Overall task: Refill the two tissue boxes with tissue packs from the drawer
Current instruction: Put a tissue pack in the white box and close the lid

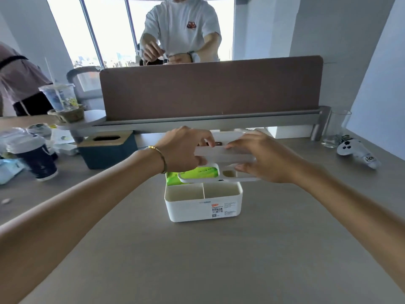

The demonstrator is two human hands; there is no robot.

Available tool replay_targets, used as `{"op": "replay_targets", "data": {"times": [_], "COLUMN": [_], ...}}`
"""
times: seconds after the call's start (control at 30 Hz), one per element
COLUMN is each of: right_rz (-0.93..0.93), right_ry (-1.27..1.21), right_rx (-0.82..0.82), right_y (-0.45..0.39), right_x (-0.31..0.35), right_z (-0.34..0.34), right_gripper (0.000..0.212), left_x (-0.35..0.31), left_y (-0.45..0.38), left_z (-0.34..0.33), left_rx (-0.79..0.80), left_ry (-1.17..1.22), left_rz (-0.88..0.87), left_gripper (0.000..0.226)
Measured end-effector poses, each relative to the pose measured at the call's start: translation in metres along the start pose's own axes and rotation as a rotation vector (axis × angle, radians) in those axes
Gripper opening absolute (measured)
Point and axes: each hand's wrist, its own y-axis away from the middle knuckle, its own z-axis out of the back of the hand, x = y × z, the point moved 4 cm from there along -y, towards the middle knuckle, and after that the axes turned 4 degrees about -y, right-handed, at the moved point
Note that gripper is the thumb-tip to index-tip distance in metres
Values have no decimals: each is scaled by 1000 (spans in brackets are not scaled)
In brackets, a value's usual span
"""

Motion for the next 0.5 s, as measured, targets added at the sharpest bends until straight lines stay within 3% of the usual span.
{"op": "replay_targets", "data": {"times": [0.5], "right_rz": [-15], "right_ry": [-40], "right_rx": [73], "right_y": [-10], "right_x": [14], "right_z": [-49], "right_gripper": [53], "left_x": [32], "left_y": [32], "left_z": [-27], "left_rx": [20], "left_ry": [8], "left_rz": [52], "left_gripper": [33]}}
